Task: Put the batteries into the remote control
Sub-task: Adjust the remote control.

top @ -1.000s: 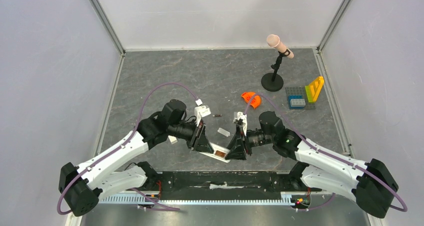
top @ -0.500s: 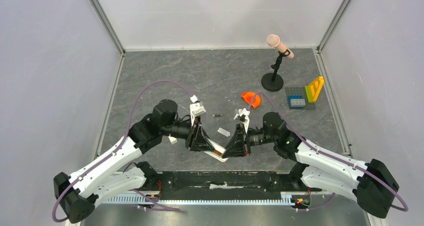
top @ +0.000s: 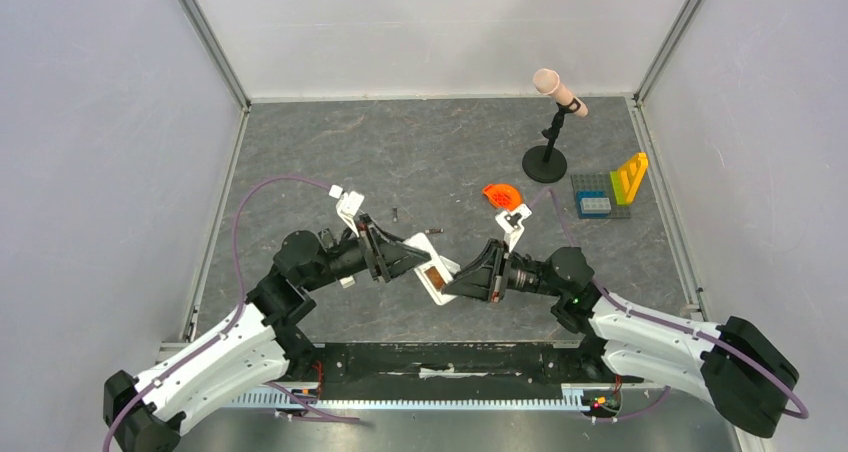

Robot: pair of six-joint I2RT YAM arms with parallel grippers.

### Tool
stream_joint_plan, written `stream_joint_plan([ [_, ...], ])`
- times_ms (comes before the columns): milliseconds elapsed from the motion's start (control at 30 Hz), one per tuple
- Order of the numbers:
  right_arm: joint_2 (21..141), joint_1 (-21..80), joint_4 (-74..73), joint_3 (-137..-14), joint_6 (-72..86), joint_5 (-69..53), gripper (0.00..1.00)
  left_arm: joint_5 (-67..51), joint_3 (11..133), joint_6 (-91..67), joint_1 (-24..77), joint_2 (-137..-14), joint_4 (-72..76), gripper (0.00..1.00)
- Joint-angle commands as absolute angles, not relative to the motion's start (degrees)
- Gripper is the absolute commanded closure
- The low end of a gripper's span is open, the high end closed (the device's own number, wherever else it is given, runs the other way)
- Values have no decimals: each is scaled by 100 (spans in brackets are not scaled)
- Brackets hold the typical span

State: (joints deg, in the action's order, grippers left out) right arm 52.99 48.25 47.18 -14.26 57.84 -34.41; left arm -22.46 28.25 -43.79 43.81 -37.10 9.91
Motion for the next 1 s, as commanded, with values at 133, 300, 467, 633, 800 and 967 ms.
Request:
stream_joint_plan([
  [133, 5705, 4873, 6399, -1525, 6768, -3002, 100, -2212, 2624, -5442, 4403, -4289, 2752, 47],
  [300, 5926, 4889, 6511, -1522, 6886, -3032, 100, -1974, 2616, -5402, 4401, -4188, 2653, 66],
  [467, 5899, 4887, 6013, -1550, 6684, -2956, 78, -1512, 2690, -5137, 4403, -3953, 1922, 98],
  [633, 5625, 4887, 3993, -2093, 5518, -2365, 32, -146, 3102, -4473, 4402, -3498, -249, 98],
  [800, 5977, 4888, 1326, -3250, 3521, -885, 30, 1889, 3660, -4189, 4395, -3087, -2494, 98],
  [967, 7338, 4880, 125, -4469, 1292, -398, 44, 2210, 3822, -4035, 4395, -2887, -2997, 98],
])
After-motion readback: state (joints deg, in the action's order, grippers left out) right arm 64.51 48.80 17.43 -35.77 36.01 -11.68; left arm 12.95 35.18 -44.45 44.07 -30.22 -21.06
